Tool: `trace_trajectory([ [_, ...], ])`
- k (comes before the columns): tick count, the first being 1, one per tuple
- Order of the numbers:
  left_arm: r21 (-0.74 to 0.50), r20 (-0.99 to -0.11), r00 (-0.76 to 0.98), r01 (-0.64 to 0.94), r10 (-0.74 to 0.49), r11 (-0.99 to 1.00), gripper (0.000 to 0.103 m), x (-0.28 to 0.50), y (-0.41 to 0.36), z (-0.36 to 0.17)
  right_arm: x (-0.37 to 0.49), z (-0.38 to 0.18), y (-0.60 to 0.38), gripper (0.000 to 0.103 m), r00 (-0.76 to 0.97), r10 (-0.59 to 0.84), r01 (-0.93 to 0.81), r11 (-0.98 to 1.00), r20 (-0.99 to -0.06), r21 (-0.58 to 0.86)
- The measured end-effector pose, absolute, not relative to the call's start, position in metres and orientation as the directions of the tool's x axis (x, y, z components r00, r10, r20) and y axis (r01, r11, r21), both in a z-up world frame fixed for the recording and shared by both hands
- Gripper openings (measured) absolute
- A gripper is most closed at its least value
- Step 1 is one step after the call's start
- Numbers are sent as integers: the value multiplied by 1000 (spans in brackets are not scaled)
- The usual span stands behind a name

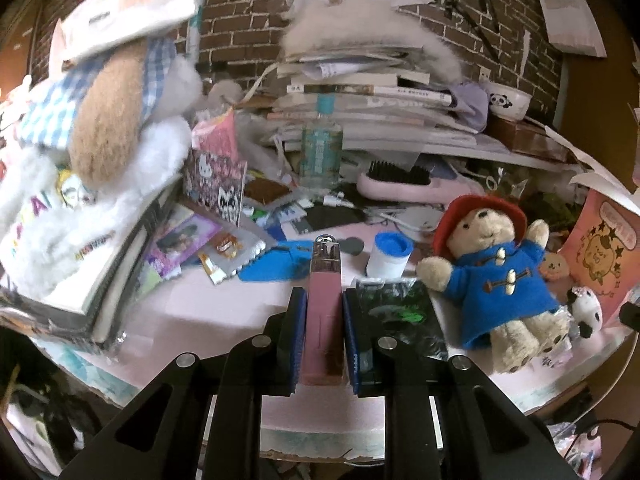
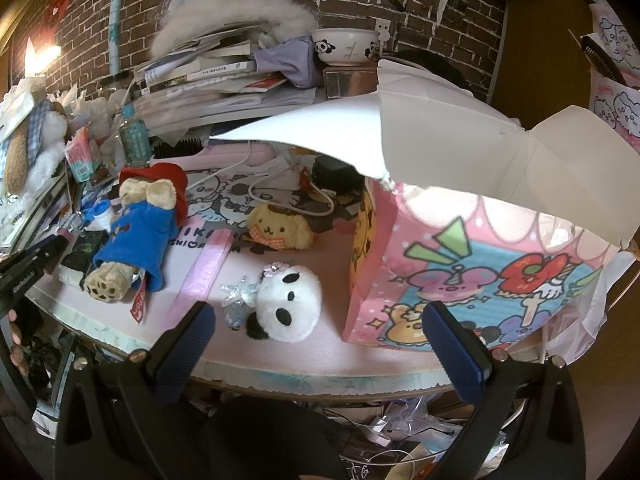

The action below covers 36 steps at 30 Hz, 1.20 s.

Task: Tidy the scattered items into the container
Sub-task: 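Lift the pink tube with the left gripper and carry it into the white box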

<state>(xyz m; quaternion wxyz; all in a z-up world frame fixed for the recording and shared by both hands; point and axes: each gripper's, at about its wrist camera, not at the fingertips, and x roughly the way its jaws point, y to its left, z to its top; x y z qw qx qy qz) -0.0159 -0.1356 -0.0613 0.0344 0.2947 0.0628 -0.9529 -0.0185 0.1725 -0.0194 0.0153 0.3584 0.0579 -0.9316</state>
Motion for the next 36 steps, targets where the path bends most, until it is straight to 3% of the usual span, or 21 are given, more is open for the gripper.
trace_trajectory([
  [16,-7,-483,-872,-86,79,-996,13,-35,-65,24,-11,-16,183,103,-748,-16,91,-993,-664,-79],
  [36,91,-592,-677,-595,437,-799,13,-75,131,108,-3,-26,214,103,-733,-61,107,-994,-677,-27],
])
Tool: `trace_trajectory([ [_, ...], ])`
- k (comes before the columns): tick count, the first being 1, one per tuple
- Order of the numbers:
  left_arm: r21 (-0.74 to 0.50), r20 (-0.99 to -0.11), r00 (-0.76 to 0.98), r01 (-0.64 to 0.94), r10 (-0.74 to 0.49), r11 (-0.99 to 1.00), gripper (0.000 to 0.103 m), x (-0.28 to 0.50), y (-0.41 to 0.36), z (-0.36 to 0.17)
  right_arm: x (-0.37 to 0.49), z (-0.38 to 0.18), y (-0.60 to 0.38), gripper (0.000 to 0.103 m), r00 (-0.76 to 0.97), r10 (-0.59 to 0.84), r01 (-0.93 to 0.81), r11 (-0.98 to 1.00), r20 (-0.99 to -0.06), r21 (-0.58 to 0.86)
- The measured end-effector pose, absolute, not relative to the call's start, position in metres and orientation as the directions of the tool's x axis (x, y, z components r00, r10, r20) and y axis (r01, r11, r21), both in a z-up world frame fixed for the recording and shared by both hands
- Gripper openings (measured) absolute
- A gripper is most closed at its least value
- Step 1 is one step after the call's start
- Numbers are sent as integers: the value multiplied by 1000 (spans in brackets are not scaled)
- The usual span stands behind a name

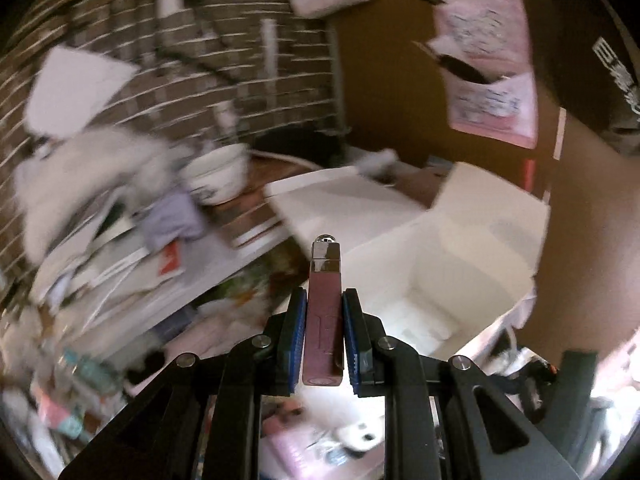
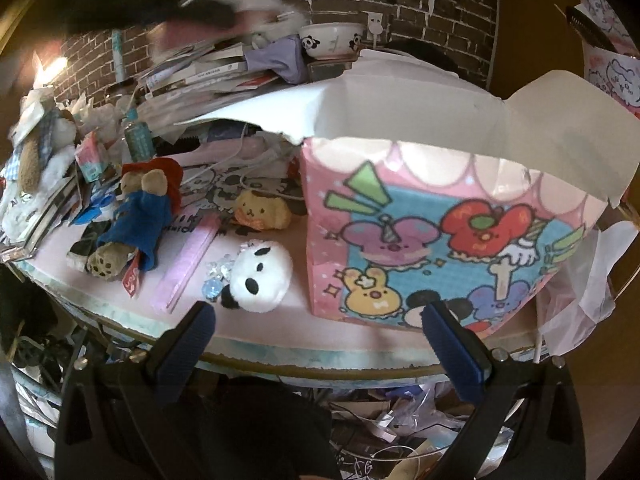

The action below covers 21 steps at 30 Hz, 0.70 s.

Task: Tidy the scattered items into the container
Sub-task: 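Lift the pink tube with the left gripper and carry it into the white box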

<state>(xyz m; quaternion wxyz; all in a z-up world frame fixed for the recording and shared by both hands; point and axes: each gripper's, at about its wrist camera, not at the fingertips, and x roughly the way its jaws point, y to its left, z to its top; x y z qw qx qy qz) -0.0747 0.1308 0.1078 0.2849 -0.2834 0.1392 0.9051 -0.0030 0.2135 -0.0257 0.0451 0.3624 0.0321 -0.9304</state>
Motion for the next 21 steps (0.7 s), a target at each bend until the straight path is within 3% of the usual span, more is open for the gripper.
trace_trajectory([
  [6,57,-715,-531,-693,455,-719,13,-93,186,101,-1,-28,217,103,-729,-77,118,-993,-681,-14],
  [14,98,-845,-441,-682,301,-724,13,-113,236,66,2,-29,223,103,-729,-90,119,-993,-678,4],
  [21,105,-906,-363,-692,218,-715,13,-128,260,37,4,-30,227,103,-727,-101,122,-992,-679,17],
])
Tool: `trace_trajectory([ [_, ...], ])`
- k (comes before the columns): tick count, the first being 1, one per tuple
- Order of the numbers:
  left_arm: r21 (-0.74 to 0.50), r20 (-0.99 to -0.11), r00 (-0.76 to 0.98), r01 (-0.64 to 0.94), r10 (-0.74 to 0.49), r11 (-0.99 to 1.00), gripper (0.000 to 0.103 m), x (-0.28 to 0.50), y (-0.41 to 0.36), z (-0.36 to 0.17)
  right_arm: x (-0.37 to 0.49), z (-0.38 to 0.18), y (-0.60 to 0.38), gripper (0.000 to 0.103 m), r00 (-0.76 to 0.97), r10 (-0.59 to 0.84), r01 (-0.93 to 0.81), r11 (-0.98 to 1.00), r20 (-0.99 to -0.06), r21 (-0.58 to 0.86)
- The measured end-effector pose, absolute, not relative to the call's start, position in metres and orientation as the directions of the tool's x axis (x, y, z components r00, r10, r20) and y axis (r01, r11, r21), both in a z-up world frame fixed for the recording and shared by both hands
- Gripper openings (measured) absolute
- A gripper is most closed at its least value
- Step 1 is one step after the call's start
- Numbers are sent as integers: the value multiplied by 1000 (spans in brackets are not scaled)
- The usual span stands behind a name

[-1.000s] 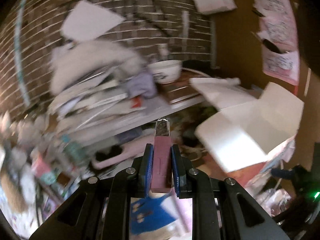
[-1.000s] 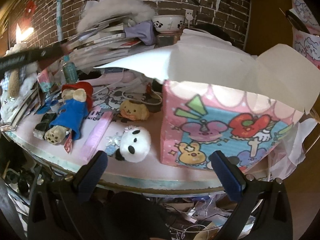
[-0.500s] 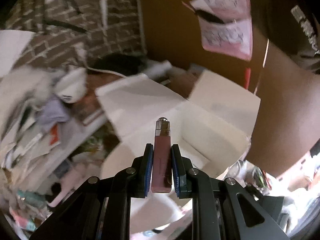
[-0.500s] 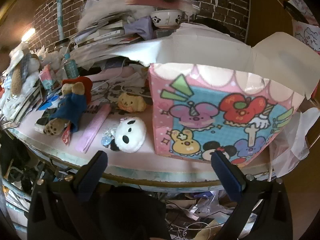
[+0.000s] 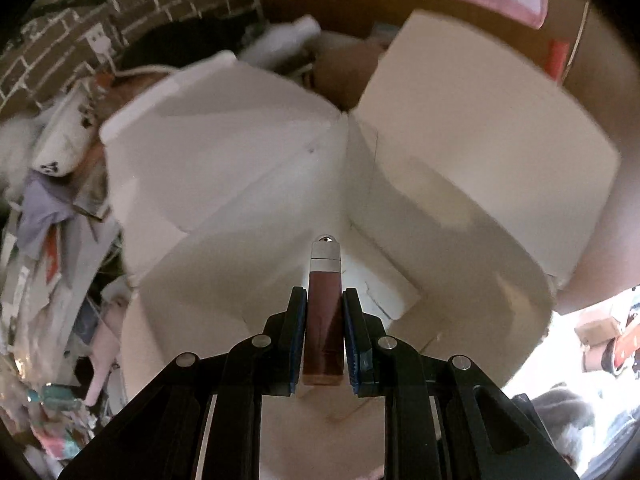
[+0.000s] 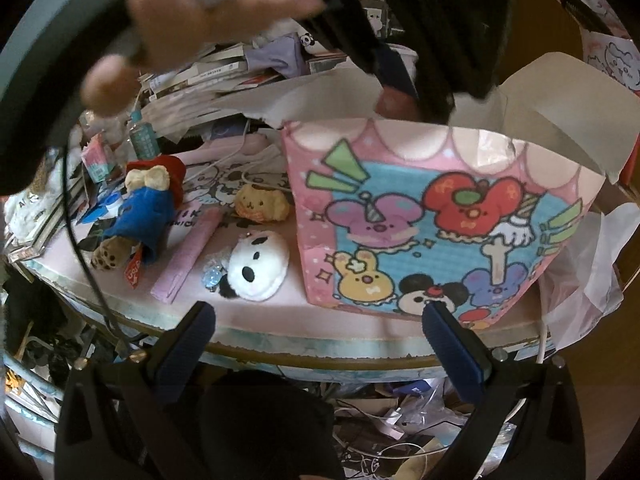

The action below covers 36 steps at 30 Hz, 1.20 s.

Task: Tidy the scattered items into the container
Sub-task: 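Lift the pink tube with the left gripper and carry it into the white box, then open the left gripper to drop the pink tube in the box, then move the left gripper back to the table over the black-and-green packet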

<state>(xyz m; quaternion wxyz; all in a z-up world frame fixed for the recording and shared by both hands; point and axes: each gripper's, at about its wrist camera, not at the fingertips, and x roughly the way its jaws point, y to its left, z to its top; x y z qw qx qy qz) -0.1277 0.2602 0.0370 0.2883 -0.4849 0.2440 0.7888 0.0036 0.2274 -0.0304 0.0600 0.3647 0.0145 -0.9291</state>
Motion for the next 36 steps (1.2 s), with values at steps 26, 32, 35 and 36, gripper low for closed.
trace_trajectory([
  [26,175,-898,-404,-692,175,-701,65,-106,264,26,4,-31,234,103,-724,-104,107,-994,-682,38],
  [32,183,-846,-477,-681,239,-709,77,-98,261,54,2,-32,234,103,-722,-101,102,-994,-685,39],
  [35,187,-804,-525,-668,278,-720,82,-97,254,71,2,-32,233,103,-722,-100,104,-994,-684,34],
  [36,185,-790,-539,-664,292,-724,82,-92,249,75,2,-32,232,103,-723,-99,105,-994,-684,33],
])
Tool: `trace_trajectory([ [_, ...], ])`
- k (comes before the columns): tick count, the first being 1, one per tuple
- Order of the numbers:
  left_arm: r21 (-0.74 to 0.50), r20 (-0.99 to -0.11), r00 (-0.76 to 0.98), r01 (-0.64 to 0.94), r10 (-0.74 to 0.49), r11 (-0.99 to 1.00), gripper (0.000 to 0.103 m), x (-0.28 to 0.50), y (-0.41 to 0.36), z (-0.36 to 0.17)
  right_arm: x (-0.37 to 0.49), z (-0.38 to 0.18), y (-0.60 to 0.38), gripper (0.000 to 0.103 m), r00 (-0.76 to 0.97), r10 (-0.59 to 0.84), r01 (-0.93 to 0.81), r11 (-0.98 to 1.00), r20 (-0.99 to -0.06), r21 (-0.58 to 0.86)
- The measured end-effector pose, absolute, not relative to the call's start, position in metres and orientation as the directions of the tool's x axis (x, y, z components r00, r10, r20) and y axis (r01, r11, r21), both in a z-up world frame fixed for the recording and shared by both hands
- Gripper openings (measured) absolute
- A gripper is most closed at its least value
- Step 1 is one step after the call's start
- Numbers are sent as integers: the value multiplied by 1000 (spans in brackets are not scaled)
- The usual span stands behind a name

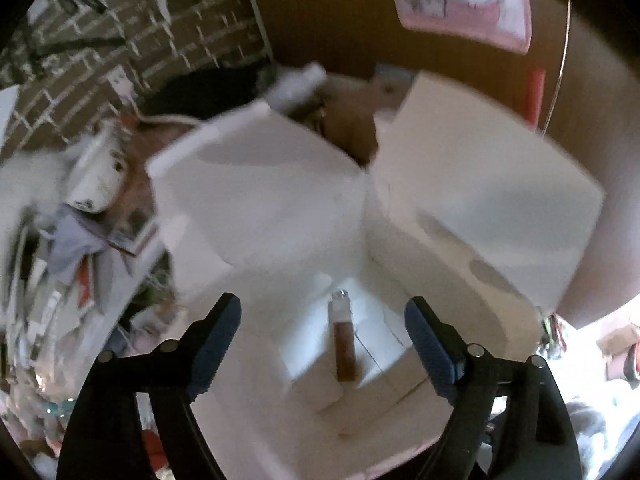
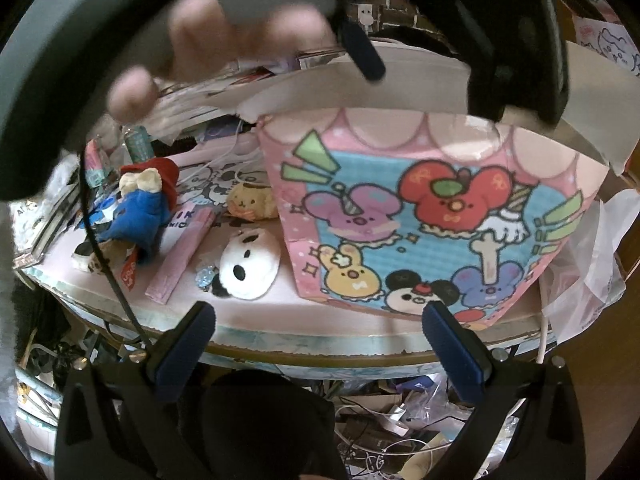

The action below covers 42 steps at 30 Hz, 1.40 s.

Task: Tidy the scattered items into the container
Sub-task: 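Move the left gripper back to the table over the black-and-green packet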

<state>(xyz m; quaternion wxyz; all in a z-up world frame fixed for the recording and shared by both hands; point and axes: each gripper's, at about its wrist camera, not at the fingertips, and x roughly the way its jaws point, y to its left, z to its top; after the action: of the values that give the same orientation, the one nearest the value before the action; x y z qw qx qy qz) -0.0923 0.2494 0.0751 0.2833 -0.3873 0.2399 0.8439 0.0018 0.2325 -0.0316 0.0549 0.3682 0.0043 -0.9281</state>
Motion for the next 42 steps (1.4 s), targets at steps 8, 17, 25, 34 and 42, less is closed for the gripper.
trace_trajectory([
  [8,162,-648,-662,-602,376,-782,92,-90,192,120,1,-31,222,103,-722,-95,120,-993,-685,12],
  [17,188,-501,-808,-451,310,-873,94,-50,117,131,0,-31,204,103,-721,-103,151,-989,-685,-10],
  [25,112,-422,-882,-279,209,-954,98,-10,31,110,2,-28,187,103,-736,-103,170,-985,-669,-35],
  [34,59,-464,-884,-103,64,-993,98,3,-46,55,1,-24,181,103,-750,-88,162,-986,-655,-52],
  [42,40,-508,-861,-26,2,-999,98,4,-81,1,2,-25,169,103,-754,-80,171,-982,-652,-77],
])
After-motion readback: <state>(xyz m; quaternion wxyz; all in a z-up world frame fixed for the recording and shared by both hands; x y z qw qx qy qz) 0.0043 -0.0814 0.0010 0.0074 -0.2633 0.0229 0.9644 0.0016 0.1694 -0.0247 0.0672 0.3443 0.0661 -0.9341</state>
